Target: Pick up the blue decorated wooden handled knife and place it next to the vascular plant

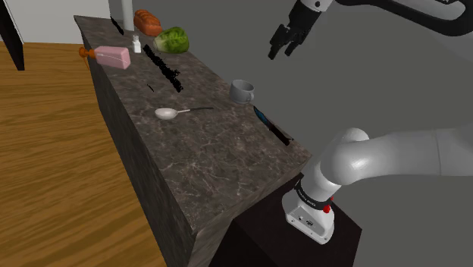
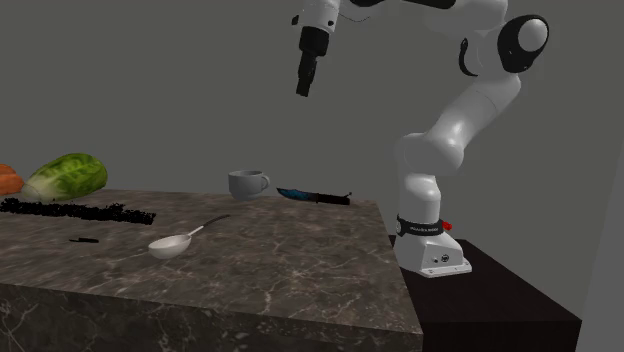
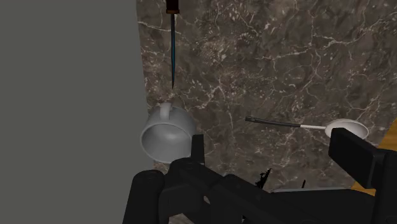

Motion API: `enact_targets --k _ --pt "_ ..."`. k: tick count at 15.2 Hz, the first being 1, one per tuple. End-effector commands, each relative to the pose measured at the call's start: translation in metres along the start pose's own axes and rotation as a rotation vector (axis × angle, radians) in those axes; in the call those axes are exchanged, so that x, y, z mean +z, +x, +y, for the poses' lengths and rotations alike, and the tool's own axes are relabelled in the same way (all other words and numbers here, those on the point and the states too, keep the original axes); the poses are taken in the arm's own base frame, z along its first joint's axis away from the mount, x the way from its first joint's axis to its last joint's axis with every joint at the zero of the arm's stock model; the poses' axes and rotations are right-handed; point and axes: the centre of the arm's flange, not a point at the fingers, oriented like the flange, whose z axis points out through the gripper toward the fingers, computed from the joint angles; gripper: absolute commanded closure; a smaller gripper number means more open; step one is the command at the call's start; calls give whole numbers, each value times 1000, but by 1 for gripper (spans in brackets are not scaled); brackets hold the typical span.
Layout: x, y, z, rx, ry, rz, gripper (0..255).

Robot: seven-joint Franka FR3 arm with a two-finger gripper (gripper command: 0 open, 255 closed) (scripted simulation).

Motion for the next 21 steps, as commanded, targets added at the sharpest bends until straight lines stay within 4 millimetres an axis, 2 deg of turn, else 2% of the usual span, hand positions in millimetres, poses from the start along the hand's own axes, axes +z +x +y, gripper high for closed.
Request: enact_targets --k 1,11,21 --pt "0 0 0 0 0 0 0" --pt "118 -35 42 22 11 -63 0" --pt "234 -78 81 45 21 -126 0"
